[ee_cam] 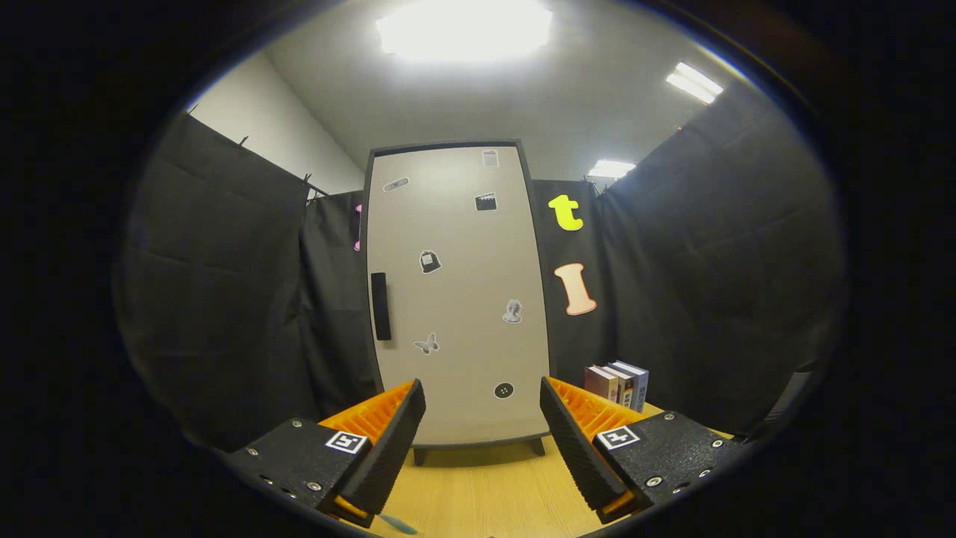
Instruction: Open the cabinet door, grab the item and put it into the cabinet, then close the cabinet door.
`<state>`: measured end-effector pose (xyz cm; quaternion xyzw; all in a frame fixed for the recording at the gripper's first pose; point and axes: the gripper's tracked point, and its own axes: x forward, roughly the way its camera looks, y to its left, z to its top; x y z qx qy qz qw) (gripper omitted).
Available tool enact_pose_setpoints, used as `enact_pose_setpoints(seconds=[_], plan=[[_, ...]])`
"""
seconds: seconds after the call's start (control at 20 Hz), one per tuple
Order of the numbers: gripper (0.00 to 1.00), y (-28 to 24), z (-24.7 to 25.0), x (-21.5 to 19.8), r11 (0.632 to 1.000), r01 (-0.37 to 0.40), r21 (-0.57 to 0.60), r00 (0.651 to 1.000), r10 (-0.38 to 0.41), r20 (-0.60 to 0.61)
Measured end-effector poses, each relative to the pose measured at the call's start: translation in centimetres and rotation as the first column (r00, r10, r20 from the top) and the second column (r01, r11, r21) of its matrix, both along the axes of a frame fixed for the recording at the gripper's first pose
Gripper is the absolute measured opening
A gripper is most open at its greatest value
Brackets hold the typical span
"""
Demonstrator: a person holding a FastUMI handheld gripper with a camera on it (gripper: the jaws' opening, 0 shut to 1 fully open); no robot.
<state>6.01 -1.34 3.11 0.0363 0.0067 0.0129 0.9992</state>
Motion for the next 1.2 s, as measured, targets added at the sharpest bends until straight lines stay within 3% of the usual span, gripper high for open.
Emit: enact_pose_setpoints(seconds=[0.7,1.2], plan=[[0.95,6.9,4.5,11.0,0.989,-0.148,0.015,0.988,0.148,0.051],[0.94,14.2,4.5,19.5,0.972,-0.236,0.005,0.971,0.236,0.037]])
